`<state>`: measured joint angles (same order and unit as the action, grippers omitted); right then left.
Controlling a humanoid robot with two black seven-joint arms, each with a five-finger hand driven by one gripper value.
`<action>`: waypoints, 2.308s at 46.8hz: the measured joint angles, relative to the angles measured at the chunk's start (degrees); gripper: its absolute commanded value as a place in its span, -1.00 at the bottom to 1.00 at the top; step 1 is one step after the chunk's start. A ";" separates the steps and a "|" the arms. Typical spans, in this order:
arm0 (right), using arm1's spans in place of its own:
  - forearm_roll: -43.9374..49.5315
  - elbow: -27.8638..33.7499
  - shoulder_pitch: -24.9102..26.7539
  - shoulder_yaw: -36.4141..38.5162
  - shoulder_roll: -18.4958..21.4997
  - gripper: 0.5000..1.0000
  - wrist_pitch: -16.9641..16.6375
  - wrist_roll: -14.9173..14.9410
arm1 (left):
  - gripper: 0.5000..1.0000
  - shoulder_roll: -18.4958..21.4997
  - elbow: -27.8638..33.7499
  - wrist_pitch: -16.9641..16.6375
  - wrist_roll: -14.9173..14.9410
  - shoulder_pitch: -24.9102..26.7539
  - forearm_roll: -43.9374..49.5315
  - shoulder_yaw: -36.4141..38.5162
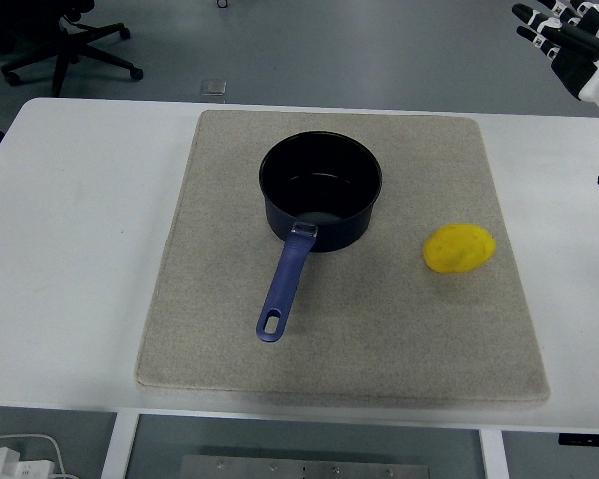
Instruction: Put the potato in the blue pot
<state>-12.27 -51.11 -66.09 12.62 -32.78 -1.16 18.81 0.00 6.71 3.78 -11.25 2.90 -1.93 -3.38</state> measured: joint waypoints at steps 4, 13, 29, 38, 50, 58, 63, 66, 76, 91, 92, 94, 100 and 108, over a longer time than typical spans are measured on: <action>0.00 -0.03 0.00 0.01 0.00 0.77 0.03 0.00 | 0.98 0.00 -0.06 -0.04 0.00 0.00 0.03 -0.05; 0.04 -0.08 0.20 0.03 0.00 0.77 0.17 0.00 | 0.98 0.00 -0.46 -0.10 -0.09 0.00 0.21 -3.36; 0.14 0.06 0.26 -0.04 0.08 0.77 0.12 -0.02 | 0.98 0.00 -0.25 -0.01 -0.09 -0.27 0.00 -3.38; 0.14 0.05 0.29 0.03 0.04 0.78 -0.46 0.00 | 0.98 0.00 -0.17 0.00 -0.09 -0.27 -0.01 -3.38; 0.23 0.31 0.44 0.04 0.17 0.78 -0.45 0.01 | 0.98 0.00 -0.20 0.00 -0.09 -0.27 -0.01 -3.38; 0.23 0.31 0.43 0.04 0.18 0.77 -0.50 0.01 | 0.98 0.00 -0.21 0.00 -0.09 -0.27 -0.01 -3.38; 0.23 0.31 0.30 0.02 0.17 0.77 -0.47 0.00 | 0.98 0.00 -0.21 0.00 -0.09 -0.27 -0.01 -3.37; 0.23 0.31 0.28 -0.15 0.17 0.77 -0.44 0.01 | 0.98 0.00 -0.21 0.00 -0.09 -0.26 -0.01 -3.37; 0.23 0.31 0.16 -0.60 0.09 0.77 -0.47 -0.03 | 0.98 0.00 -0.21 0.00 -0.09 -0.26 -0.01 -3.38; 8.25 -0.43 -0.06 -4.12 -0.77 0.77 -1.60 -0.39 | 0.98 0.00 -0.21 0.00 -0.09 -0.26 0.00 -3.38; 8.65 -0.48 -0.07 -4.41 -0.82 0.78 -1.62 -0.49 | 0.98 0.00 -0.21 0.00 -0.09 -0.26 0.00 -3.38; 9.61 -0.49 -0.08 -5.14 -0.93 0.77 -1.69 -0.58 | 0.98 0.00 -0.21 0.00 -0.09 -0.26 -0.01 -3.38; 14.61 -1.13 -0.09 -7.34 -1.91 0.77 -2.20 -0.61 | 0.98 0.00 -0.21 0.00 -0.09 -0.26 0.00 -3.38; 21.06 -5.13 -0.09 -8.10 -5.85 0.77 -1.66 -0.54 | 0.98 0.00 -0.21 0.00 -0.09 -0.26 0.00 -3.38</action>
<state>8.79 -56.24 -66.18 4.52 -38.63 -2.82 18.27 0.00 6.50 3.78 -11.34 2.65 -1.93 -6.77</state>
